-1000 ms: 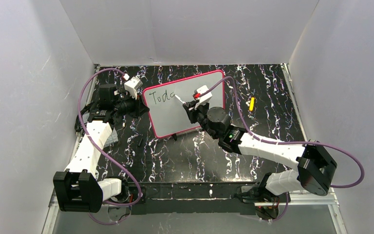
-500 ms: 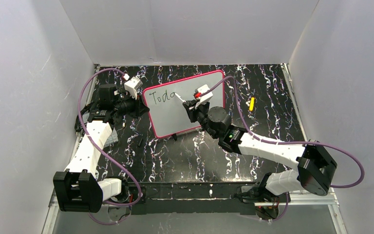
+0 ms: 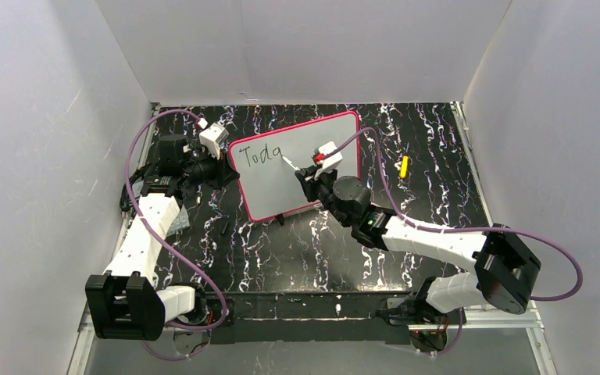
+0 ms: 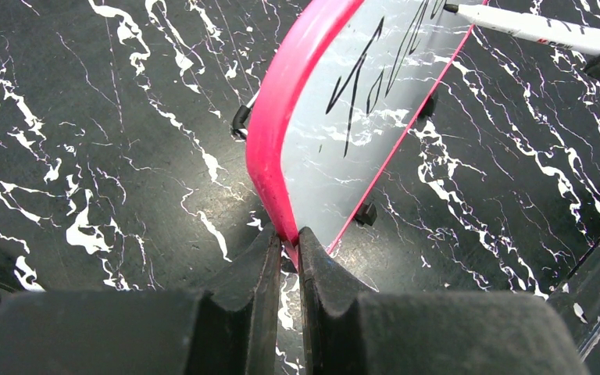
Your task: Write a sentence on the whiteboard
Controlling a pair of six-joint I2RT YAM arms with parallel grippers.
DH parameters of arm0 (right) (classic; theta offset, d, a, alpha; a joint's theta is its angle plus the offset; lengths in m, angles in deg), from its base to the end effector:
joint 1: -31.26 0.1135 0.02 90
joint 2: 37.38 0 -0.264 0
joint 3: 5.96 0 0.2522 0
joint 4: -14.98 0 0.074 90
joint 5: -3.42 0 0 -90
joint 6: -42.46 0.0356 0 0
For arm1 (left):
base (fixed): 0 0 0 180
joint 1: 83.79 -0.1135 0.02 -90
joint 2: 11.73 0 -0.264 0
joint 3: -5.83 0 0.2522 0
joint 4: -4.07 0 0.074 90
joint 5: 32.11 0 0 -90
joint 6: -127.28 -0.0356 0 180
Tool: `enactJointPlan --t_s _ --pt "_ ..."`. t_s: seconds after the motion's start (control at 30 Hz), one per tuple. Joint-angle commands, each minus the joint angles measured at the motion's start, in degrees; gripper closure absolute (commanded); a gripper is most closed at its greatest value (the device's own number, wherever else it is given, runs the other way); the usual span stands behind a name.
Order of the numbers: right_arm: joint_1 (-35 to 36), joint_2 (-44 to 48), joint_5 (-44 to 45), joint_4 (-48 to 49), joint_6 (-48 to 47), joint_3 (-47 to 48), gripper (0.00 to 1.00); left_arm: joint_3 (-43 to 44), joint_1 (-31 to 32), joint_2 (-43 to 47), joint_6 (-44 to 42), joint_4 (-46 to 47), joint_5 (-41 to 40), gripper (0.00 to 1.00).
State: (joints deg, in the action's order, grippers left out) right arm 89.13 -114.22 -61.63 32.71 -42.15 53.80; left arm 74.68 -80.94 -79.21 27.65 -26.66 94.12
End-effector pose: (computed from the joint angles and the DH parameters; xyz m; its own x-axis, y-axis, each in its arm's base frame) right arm 0.1761 0.2522 0.2977 -0.0450 0.0884 -0.9951 -0.5416 0.8348 0.0987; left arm 0.2592 -0.0340 0.3130 -0.3900 0.1545 -0.9078 0.6287 0.7650 -0.1399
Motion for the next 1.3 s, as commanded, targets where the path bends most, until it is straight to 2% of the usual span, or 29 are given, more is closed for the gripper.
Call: enactJointPlan --t_s 0.0,0.33,0.73,1.27 --pt "-0.4 1.6 2.5 0.9 0.1 -0.1 0.99 -0.4 0.3 1.4 -1.0 -2.5 0.5 1.0" --pt "-0.4 6.5 1.3 2.2 -0.3 0.9 0.99 -0.3 0.4 1.4 -0.8 -2.5 0.2 1.0" --pt "-0.4 2.7 1.8 4.4 -2.0 2.7 0.99 -0.3 0.4 1.4 -0.8 -2.5 0.5 1.0" --pt "-0.4 2.0 5.2 4.2 -1.7 -1.1 0.99 -0.4 0.3 1.5 -0.9 -2.5 0.5 1.0"
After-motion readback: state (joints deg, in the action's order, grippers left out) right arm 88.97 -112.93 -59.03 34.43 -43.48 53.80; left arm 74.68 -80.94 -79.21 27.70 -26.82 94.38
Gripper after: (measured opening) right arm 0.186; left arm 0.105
